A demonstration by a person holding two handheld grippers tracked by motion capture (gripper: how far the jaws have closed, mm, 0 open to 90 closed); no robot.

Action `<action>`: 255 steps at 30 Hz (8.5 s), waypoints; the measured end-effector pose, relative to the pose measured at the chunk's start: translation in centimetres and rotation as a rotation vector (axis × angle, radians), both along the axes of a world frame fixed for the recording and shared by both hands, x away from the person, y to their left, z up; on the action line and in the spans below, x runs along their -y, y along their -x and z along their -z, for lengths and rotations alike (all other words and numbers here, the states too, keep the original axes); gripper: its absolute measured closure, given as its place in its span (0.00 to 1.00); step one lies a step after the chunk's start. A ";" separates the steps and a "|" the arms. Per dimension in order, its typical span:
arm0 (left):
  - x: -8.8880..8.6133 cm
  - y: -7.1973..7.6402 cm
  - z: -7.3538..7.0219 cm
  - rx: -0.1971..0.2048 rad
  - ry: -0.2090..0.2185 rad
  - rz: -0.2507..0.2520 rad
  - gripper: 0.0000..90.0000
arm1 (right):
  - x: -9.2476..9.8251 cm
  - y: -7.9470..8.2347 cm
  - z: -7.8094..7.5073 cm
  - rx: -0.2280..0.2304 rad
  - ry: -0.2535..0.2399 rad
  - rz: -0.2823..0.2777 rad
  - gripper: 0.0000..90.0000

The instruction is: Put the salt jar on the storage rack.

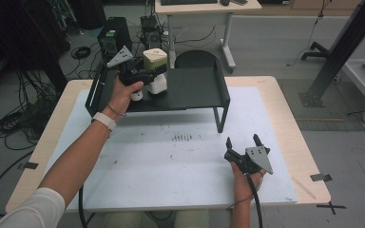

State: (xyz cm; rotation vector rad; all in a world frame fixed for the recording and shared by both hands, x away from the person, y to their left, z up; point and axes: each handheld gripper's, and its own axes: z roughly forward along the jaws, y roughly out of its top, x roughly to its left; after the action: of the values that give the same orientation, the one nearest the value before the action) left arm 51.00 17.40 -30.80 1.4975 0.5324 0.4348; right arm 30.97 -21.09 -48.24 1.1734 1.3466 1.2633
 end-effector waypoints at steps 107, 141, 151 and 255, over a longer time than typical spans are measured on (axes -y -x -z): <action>0.2 -0.2 1.1 0.021 -0.023 -0.018 0.32 | 0.0 0.0 0.0 0.003 -0.002 -0.001 0.06; 0.2 -0.2 1.1 0.022 -0.023 -0.018 0.32 | 0.0 0.0 0.0 0.004 -0.002 0.000 0.07; 0.2 -0.2 1.1 0.022 -0.023 -0.018 0.32 | 0.0 0.0 0.0 0.002 -0.004 0.000 0.07; -4.3 10.5 -2.7 0.115 -0.017 -0.174 0.00 | 0.0 0.1 0.0 0.015 -0.003 0.002 0.07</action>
State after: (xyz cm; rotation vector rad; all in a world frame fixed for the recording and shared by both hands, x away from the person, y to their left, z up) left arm 40.47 21.75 -28.14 1.4378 0.5716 0.6588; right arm 30.86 -21.10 -48.29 1.1649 1.3323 1.2708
